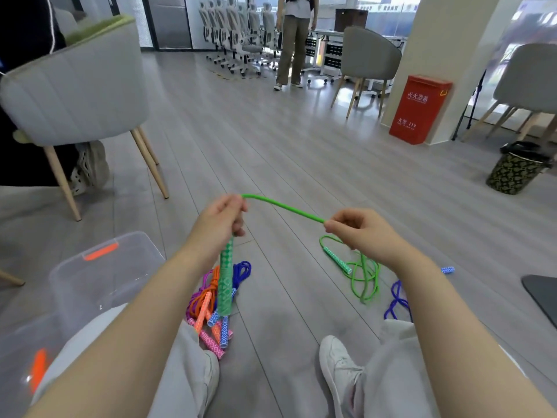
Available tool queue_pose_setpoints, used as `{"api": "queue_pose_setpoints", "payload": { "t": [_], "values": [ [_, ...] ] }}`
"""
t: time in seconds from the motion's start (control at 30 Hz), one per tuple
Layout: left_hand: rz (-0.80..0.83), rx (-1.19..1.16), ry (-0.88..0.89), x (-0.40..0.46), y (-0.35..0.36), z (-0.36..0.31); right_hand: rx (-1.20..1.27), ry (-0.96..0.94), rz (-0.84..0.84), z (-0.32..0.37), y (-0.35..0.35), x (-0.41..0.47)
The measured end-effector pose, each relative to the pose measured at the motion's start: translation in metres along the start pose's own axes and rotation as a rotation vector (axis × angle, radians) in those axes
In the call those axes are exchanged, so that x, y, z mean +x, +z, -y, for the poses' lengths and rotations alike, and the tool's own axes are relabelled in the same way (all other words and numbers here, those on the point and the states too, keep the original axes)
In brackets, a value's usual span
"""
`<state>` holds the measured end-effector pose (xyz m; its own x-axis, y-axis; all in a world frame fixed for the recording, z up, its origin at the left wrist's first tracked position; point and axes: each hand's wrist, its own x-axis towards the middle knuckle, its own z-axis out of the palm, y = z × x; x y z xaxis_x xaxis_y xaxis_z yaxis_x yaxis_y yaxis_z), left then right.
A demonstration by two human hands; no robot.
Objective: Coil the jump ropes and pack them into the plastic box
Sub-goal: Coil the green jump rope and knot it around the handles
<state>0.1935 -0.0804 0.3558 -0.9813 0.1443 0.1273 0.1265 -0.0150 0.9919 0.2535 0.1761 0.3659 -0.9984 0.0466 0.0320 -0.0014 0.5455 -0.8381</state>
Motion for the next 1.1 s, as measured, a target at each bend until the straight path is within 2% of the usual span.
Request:
{"api": "queue_pose_setpoints", "payload": {
  "t": [0.1, 0.17, 0.33, 0.43, 0.53, 0.67, 0.77, 0.9, 1.1],
  "values": [
    [-0.197, -0.285, -0.075, 0.017, -0.016, 0.005, 0.030, 0.021, -0.047, 0.000, -0.011, 0.000],
    [-0.212, -0.367, -0.126, 0.020, -0.015, 0.009, 0.094, 0.022, -0.095, 0.002, -0.009, 0.003],
    [0.040, -0.272, -0.307, 0.009, 0.016, 0.021, 0.263, -0.033, -0.137, 0.019, 0.030, 0.012],
    [0.168, -0.278, -0.395, 0.008, 0.031, 0.023, 0.214, -0.096, -0.090, 0.026, 0.051, 0.014],
    [0.259, -0.288, -0.360, 0.006, 0.038, 0.022, 0.077, -0.135, -0.075, 0.025, 0.065, 0.015],
    [0.325, -0.160, -0.247, -0.001, 0.039, 0.021, -0.031, -0.142, -0.062, 0.030, 0.076, 0.013],
    [0.306, -0.062, -0.159, -0.006, 0.040, 0.021, 0.015, -0.139, -0.048, 0.033, 0.082, 0.010],
    [0.235, 0.007, -0.123, -0.005, 0.035, 0.022, 0.017, -0.138, -0.024, 0.030, 0.086, 0.011],
    [0.156, -0.079, -0.168, -0.002, 0.032, 0.020, 0.000, -0.091, 0.047, 0.030, 0.086, 0.009]
  ]
}}
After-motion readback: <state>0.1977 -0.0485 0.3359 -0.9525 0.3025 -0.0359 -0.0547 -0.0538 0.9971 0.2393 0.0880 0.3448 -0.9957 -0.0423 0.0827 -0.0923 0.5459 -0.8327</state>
